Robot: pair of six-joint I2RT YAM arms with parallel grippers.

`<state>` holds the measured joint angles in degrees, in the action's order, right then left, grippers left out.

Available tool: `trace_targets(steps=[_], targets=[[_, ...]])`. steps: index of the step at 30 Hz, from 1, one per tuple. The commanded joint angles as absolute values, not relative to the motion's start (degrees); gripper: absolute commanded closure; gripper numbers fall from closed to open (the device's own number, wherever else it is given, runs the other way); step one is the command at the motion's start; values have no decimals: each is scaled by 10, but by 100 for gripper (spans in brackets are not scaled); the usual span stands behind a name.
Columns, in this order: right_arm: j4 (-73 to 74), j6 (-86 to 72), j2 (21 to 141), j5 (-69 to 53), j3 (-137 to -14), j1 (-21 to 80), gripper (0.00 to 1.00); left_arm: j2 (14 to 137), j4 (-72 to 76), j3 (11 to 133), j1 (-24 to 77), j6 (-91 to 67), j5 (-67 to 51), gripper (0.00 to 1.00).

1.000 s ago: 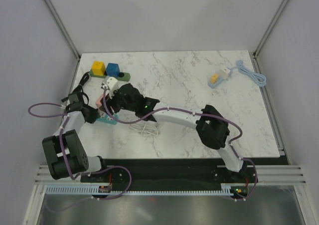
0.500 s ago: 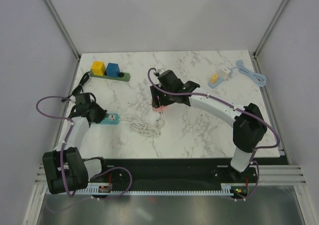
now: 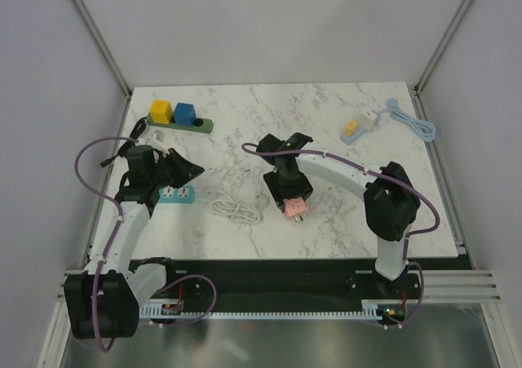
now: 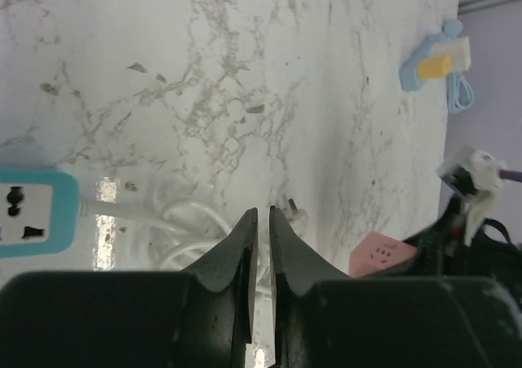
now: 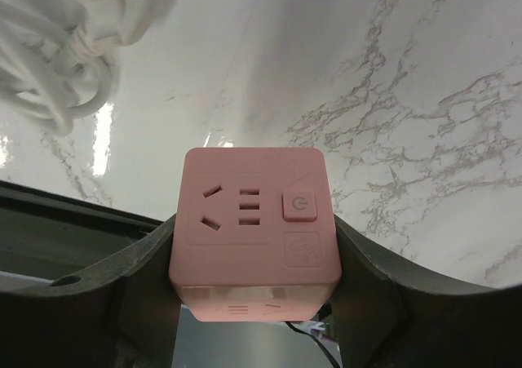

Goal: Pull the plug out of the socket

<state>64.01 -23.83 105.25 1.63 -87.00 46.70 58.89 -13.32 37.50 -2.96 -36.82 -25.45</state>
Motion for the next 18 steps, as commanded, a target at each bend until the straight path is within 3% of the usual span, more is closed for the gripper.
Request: trace_targets(steps=[1,5,14,18], targets=[[712,-250,1112,61,-922,466,100,573,-86,387,-12,-346,-326,82],[712,-247,1146,75,-929,458,96,574,-86,394,33,-351,-316,81],[649,-226,1175,80,-925,450,54,563,-134,410,47,-308,-291,69],[623,-208,1166,78,-912,451,34,536,-161,413,47,-297,-280,56]])
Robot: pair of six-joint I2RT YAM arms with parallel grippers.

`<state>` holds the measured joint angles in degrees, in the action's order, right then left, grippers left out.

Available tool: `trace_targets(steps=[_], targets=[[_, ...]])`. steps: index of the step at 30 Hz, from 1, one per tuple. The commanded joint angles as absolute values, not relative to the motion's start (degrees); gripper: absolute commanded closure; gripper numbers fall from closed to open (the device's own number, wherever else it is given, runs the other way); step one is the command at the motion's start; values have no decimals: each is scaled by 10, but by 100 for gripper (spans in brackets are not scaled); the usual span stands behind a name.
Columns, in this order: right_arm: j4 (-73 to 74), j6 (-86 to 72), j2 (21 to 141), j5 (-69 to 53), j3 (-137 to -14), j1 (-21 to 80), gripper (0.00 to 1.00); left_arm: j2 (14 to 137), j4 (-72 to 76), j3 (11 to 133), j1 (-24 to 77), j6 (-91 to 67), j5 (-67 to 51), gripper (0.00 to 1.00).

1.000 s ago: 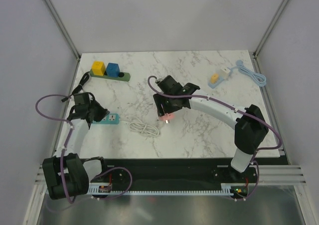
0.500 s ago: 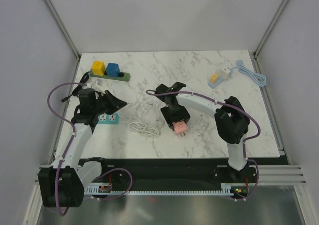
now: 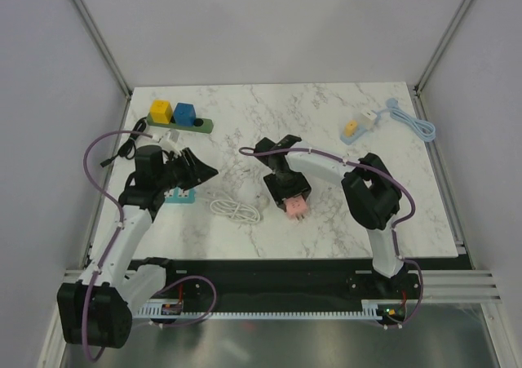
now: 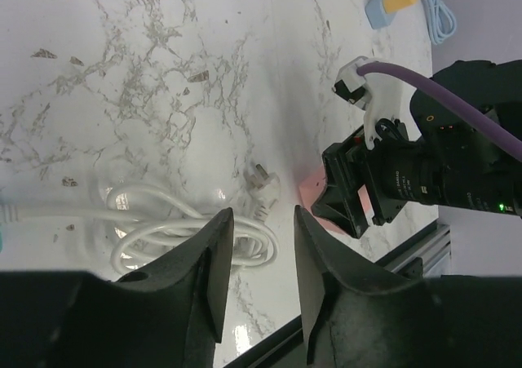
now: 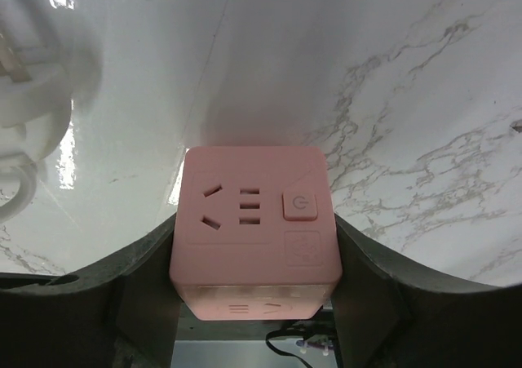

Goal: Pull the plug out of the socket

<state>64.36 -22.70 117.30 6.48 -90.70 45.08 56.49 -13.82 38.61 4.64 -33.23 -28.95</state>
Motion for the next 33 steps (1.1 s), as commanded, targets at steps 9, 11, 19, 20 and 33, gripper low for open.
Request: trace_targets(steps=[9,11,19,20,33], targets=[[585,-172,1106,155,-918,449,2,466,-208,397,47,-305,-254,37],[563,-167,1085,159,-911,451,2,448,-213,387,47,-305,-248,37],[403,-158,993,93,-825,480,2,399,-238,364,47,-338,-258,38],[392,-155,994,97,-824,484,2,397,-239,366,47,-340,-261,38],[-75,44,1091,83,-801,533,2,463,-258,455,47,-325,-238,41]])
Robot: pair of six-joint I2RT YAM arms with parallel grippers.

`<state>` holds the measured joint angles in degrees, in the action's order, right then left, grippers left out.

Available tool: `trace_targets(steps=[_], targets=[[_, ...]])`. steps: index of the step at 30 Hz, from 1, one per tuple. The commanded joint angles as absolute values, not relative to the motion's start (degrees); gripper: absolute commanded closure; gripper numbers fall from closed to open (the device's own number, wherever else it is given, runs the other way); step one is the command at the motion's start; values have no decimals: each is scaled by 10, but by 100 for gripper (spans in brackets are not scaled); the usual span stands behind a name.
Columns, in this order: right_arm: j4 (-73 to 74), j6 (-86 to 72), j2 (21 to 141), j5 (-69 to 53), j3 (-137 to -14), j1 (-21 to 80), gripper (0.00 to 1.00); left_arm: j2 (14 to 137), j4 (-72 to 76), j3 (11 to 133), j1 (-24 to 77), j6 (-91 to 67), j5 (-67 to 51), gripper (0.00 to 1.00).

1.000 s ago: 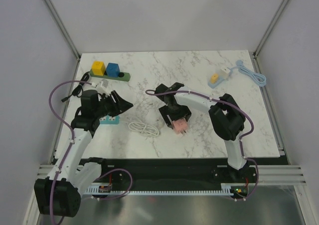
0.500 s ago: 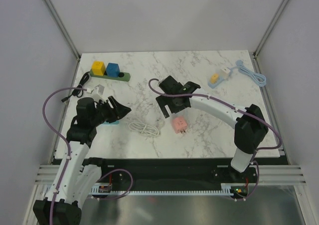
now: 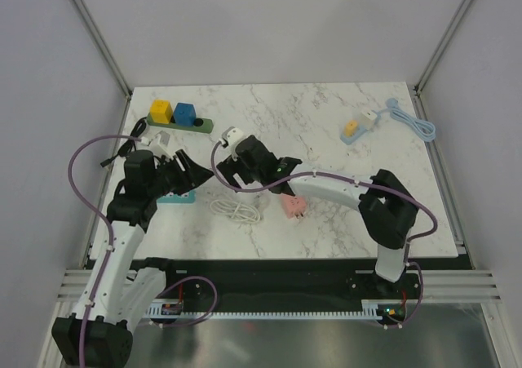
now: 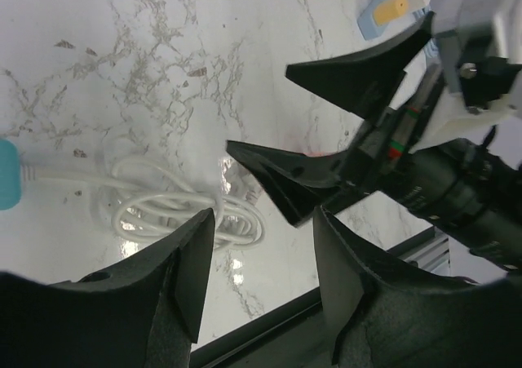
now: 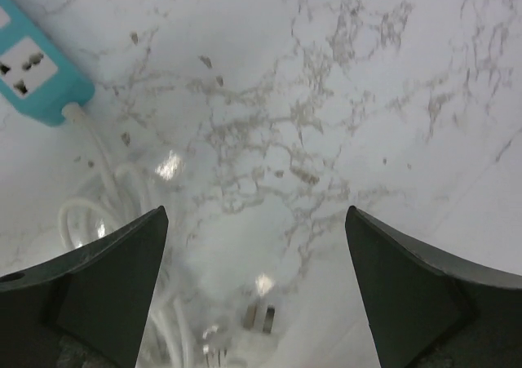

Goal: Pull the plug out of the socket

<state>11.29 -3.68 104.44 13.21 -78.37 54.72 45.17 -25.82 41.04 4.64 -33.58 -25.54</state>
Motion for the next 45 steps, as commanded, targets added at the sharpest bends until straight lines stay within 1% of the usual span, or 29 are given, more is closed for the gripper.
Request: trace_targets(steps=[1,3,4,5,6,7,8,10,12,13,16,17,19,20,23,25,27,30,33,34,35,36,37,38,40,41,43,45], targets=[[-96,51,1113,83,-843,530,2,478,-258,472,47,-319,-232,41],[-112,49,1186,61,-893,515,2,489,-258,489,47,-315,-212,41],[-113,41,1211,50,-950,511,2,497,-254,501,47,-310,-207,41],[-114,38,1260,41,-978,505,2,499,-250,505,46,-309,-202,41],[-114,38,1282,31,-1005,495,2,503,-243,511,46,-307,-192,41],[-110,35,1303,26,-1062,490,2,504,-238,518,46,-304,-190,41],[-102,28,1348,19,-1094,485,2,511,-235,522,46,-298,-189,41],[-81,30,1389,-32,-1183,469,2,515,-221,530,45,-285,-186,41],[-80,42,1442,-51,-1228,457,2,525,-211,533,45,-277,-180,41],[-70,48,1476,-61,-1275,454,2,527,-206,535,45,-270,-176,41],[-33,64,1532,-85,-1367,439,2,538,-198,541,45,-256,-164,41],[-30,73,1537,-96,-1375,435,2,539,-191,541,45,-254,-162,41],[-30,101,1549,-101,-1386,429,2,543,-180,540,44,-250,-156,41],[-28,109,1552,-133,-1391,425,2,545,-171,538,42,-250,-152,41],[-24,111,1569,-155,-1411,410,16,548,-155,524,33,-250,-162,41],[-25,105,1571,-186,-1398,402,24,550,-140,505,19,-254,-176,41],[-28,105,1570,-190,-1390,403,25,559,-134,493,2,-262,-193,41],[-39,93,1568,-196,-1388,403,24,588,-146,501,2,-268,-188,41],[-55,66,1554,-136,-1372,402,19,632,-165,529,2,-293,-181,41],[-61,57,1537,-105,-1351,401,15,649,-184,540,3,-316,-172,41],[-65,48,1528,-90,-1342,399,13,676,-192,549,13,-328,-140,41],[-67,42,1518,-75,-1324,398,9,693,-198,571,23,-334,-121,40],[-69,37,1495,-54,-1313,396,8,707,-213,584,35,-335,-96,39],[-69,31,1484,-27,-1302,394,7,722,-222,598,60,-337,-38,38],[-80,4,1443,-13,-1255,376,5,773,-242,644,73,-364,7,36],[-85,0,1428,-4,-1234,360,5,791,-264,658,76,-380,45,36],[-97,-32,1386,10,-1174,342,5,837,-283,706,79,-420,75,36],[-105,-31,1359,29,-1135,320,4,888,-320,770,93,-438,133,31]])
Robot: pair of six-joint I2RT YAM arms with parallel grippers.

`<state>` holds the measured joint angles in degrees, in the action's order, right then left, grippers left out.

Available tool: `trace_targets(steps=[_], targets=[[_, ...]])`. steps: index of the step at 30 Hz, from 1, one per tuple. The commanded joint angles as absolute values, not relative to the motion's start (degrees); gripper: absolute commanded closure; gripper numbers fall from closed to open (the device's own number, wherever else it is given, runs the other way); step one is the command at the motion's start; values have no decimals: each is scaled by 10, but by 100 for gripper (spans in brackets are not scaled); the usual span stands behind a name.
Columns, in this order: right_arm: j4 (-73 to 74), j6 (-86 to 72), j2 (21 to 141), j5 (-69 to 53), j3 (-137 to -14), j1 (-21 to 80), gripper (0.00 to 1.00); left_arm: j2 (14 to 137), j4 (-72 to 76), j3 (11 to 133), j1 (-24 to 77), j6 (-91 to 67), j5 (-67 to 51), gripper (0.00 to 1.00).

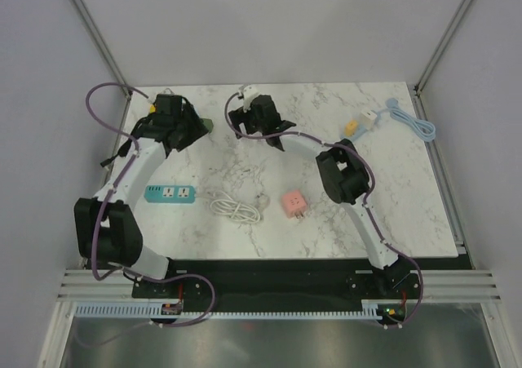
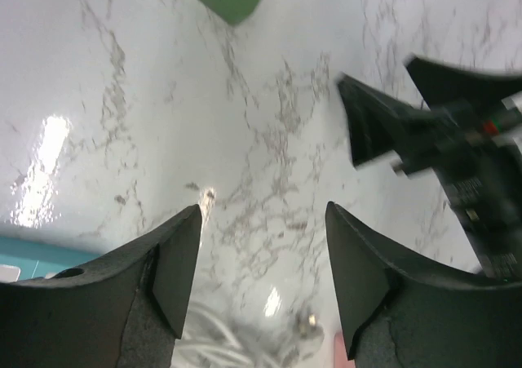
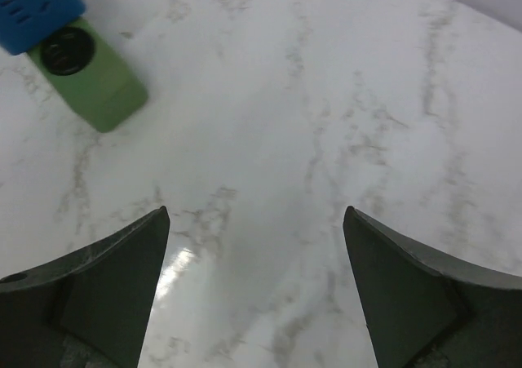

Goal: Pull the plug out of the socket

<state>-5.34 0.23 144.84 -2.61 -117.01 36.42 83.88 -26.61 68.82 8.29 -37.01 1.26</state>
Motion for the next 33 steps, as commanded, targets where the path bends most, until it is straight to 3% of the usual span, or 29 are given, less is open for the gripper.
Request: trace_targets(steps=[1,9,14,22,33], targets=[[-112,-22,1334,35,-1096,315,4,906,-333,793,97,-453,150,29],[-175,-18,1249,53,-965,265,2,1140,-578,1142,109,-566,215,25],[-209,-25,1226,32,-934,251,2,1273,-690,1293,110,-665,221,25],[-249,-11,1214,3,-908,250,2,1354,-677,1311,116,-718,240,31],[-266,-5,1218,-33,-904,250,2,1406,-646,1363,129,-712,307,26]])
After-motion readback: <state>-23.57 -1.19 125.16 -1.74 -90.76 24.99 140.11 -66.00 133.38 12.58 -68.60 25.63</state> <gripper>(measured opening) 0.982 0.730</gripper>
